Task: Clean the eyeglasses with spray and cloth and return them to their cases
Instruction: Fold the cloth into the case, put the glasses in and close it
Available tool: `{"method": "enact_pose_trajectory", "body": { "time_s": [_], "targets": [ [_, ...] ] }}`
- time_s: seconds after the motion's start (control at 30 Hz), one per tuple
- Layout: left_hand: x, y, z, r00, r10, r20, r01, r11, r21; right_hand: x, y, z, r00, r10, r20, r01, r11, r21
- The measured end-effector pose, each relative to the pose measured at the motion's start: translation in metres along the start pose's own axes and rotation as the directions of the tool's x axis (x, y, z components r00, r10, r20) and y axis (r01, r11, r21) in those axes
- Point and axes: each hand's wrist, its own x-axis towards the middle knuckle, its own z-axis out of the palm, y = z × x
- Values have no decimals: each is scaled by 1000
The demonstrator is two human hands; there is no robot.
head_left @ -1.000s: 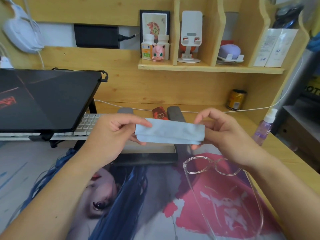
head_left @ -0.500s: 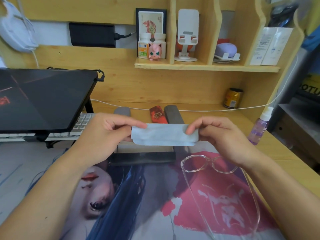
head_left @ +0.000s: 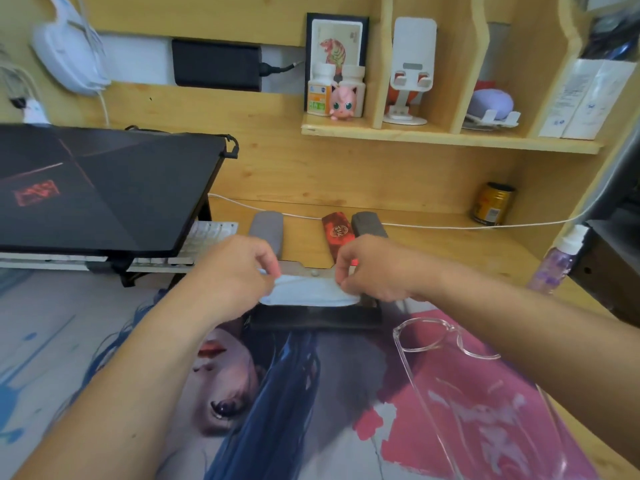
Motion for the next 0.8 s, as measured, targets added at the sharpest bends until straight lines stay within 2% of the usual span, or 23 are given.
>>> {"method": "enact_pose_trajectory", "body": {
  "time_s": [0.2,0.4,0.5,0.57,0.63,0.73,0.8],
  "targets": [
    [0,3,11,989,47,143,-75,977,200,-5,-1,-1,982,49,184,-6,974,-228],
    [-8,9,12,980,31,197,-109,912,395,-7,0,3,981,39,189,30,935,-353],
    [-12,11,9,981,123,151,-183,846,501,-7,1,5,981,23,191,66,893,-446],
    [-12,9,11,961,227,156,-274,841,466,-8,6,5,984,13,175,53,929,-366],
    [-15,10,19,921,311,235,-383,837,392,-11,12,1,996,-18,82,35,975,-219],
    [-21,14,30,869,313,383,-461,792,399,-29,29,-16,990,-32,-134,28,999,-34],
    [-20,14,34,868,296,399,-459,785,416,-50,50,-30,960,-6,-280,36,994,100]
  ]
}}
